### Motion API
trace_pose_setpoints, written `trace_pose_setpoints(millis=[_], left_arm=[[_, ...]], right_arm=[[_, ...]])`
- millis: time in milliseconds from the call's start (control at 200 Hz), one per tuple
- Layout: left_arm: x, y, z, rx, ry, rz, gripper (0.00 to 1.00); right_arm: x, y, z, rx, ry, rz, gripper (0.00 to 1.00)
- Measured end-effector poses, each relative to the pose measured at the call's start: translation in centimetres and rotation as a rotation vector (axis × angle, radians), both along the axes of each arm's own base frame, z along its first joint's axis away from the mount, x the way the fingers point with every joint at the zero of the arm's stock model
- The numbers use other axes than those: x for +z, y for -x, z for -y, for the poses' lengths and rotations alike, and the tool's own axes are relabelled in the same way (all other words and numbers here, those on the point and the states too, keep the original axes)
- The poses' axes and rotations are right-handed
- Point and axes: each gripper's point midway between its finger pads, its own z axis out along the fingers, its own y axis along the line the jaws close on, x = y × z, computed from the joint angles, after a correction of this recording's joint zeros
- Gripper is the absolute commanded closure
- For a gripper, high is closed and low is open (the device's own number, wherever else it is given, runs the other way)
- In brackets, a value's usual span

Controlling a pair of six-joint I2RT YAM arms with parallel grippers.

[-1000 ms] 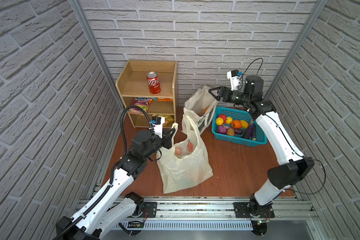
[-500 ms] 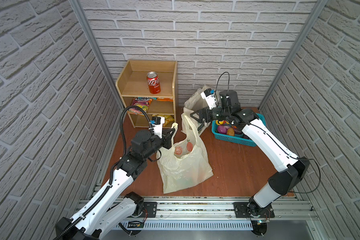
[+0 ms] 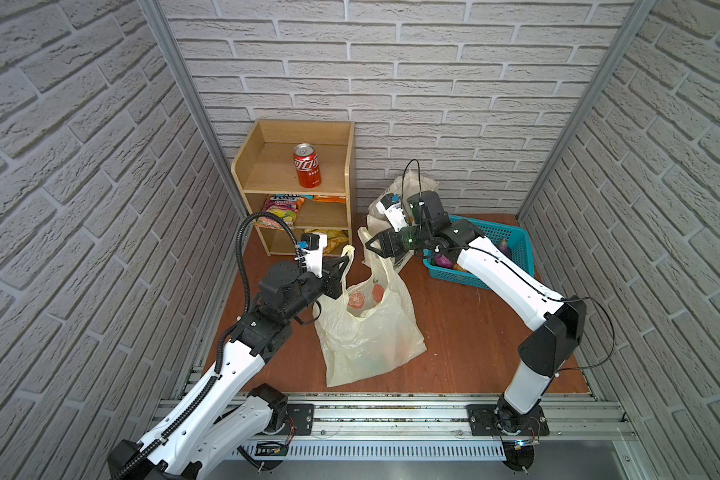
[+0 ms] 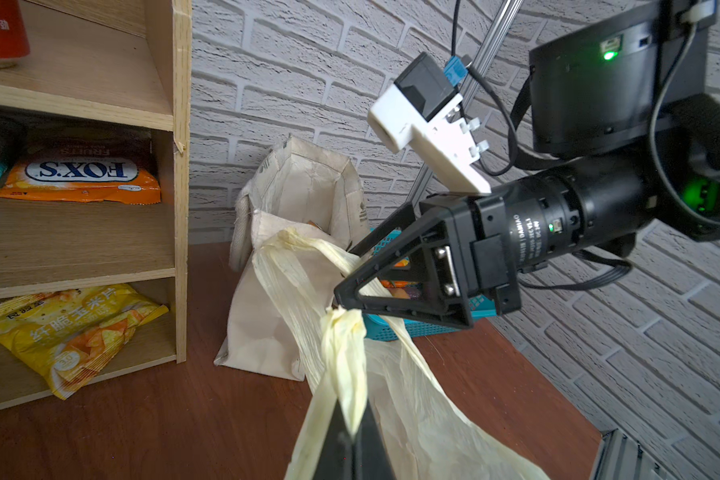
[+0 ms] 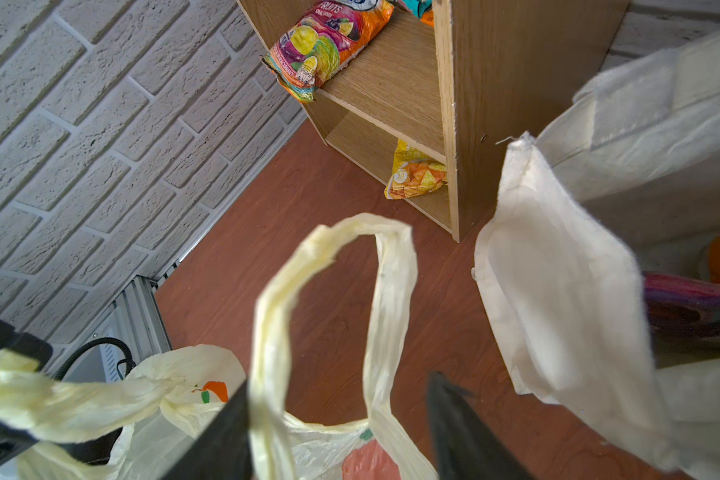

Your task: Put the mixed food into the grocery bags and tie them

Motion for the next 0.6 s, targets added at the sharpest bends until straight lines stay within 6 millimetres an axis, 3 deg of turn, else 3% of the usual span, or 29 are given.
trace_pose_setpoints(millis=[35, 90, 330, 485, 600], left_arm=[[0.0, 0.0, 0.0, 0.0, 0.0, 0.0, 1.0], [0.1, 0.0, 0.0, 0.0, 0.001, 0.001, 1.0], [0.3, -0.3, -0.3, 0.028, 0.001, 0.003, 1.0], [2.4, -1.9, 0.2, 0.044, 0.005, 0.021, 1.0], [4.6, -3.4, 1.1, 0.042, 0.014, 0.048, 1.0]], right_arm=[[0.0, 0.0, 0.0, -0.003, -0.002, -0.005, 0.85], [0.0, 0.0, 0.0, -0.006, -0.003, -0.006, 0.93], [1.7, -0.6, 1.9, -0.052, -0.008, 0.021, 0.94], [5.8, -0.8, 6.0, -0.145, -0.035, 0.103, 0.94], [9.7, 0.5, 9.8, -0.227, -0.069, 0.192, 0.94]])
